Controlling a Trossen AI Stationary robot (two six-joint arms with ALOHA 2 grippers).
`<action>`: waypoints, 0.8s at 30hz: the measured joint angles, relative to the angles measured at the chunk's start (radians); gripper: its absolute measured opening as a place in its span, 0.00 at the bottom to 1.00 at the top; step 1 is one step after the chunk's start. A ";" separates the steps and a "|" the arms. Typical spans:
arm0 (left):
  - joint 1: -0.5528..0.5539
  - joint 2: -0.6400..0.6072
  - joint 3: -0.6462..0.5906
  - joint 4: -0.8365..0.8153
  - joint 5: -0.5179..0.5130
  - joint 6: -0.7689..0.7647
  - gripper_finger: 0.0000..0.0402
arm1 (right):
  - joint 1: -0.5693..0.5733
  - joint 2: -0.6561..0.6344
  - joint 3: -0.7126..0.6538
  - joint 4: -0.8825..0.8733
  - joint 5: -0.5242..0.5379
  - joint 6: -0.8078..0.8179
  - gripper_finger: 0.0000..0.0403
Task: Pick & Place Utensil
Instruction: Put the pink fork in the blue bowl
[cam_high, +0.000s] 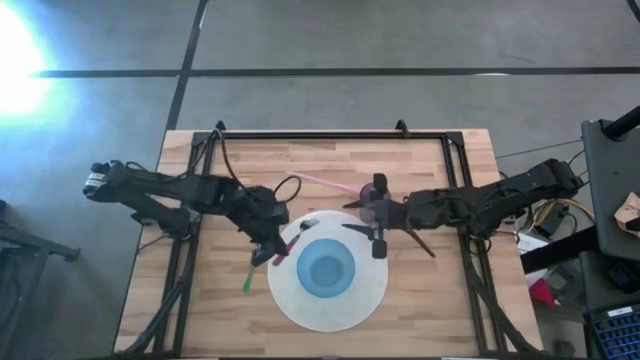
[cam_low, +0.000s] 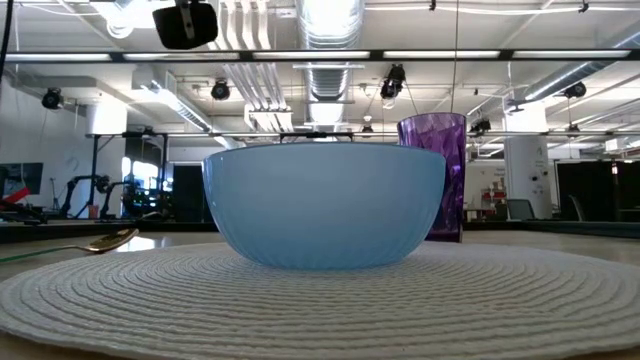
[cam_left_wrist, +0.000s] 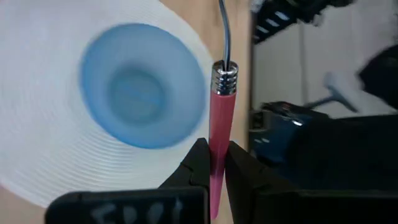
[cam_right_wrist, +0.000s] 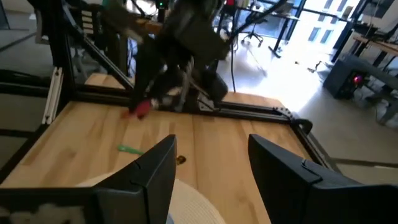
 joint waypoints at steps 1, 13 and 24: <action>0.001 0.000 0.007 -0.011 0.022 -0.012 0.05 | 0.000 0.003 0.000 -0.003 -0.001 0.001 0.49; 0.001 0.019 -0.027 -0.036 0.179 -0.154 0.05 | 0.005 0.002 0.000 -0.082 -0.156 0.097 0.49; 0.000 0.107 -0.033 -0.050 0.201 -0.182 0.05 | 0.036 0.003 -0.042 -0.099 -0.168 0.235 0.48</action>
